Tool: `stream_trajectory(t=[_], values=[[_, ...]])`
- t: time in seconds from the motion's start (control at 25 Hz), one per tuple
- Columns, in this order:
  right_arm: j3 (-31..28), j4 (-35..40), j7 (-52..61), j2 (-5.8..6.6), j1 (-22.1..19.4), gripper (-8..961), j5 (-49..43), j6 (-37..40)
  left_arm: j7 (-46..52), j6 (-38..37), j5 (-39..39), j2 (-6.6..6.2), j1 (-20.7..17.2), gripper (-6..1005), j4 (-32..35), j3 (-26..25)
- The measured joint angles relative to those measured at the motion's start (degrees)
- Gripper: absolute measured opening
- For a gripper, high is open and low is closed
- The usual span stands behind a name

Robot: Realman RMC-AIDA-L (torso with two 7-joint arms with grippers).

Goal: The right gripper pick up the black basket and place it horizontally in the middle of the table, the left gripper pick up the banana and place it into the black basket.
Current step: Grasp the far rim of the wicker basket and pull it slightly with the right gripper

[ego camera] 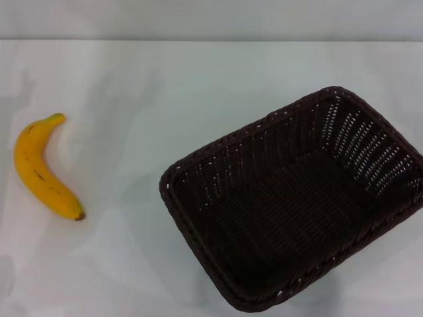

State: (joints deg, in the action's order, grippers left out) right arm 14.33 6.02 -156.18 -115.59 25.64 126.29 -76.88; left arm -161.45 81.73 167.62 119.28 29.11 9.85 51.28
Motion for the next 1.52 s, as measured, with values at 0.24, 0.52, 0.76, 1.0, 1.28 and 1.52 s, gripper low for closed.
stream_trajectory(t=[0.24, 0.52, 0.76, 1.0, 1.28, 1.52], values=[[5.4, 1.1, 1.5, 0.47, 0.1, 856, -1.0, -1.2, 0.0, 0.1, 0.1, -0.01, -0.4, 861, 0.0, -0.2], [16.4, 10.0, 13.1, 0.83, -0.7, 857, -1.3, 1.5, 0.0, 0.1, 0.1, -0.19, -1.8, 861, 1.4, -0.3], [29.0, 31.1, 39.7, 2.62, -3.7, 857, -12.3, 10.8, 1.8, 0.1, 0.0, -0.23, -3.6, 861, 2.5, -0.3], [30.4, 51.4, 72.5, 5.31, -2.5, 856, -36.4, 11.1, 2.5, 0.0, 0.0, -0.28, -5.9, 862, 4.4, -0.2], [30.9, 71.3, 110.5, 8.45, 4.9, 856, -67.7, -2.9, 5.8, -0.2, 0.1, -0.51, -9.4, 862, 7.4, -0.2], [32.9, 79.5, 126.0, 6.01, 14.6, 856, -86.6, -18.4, 6.7, -0.4, 0.1, -0.92, -10.1, 862, 8.8, -0.9]])
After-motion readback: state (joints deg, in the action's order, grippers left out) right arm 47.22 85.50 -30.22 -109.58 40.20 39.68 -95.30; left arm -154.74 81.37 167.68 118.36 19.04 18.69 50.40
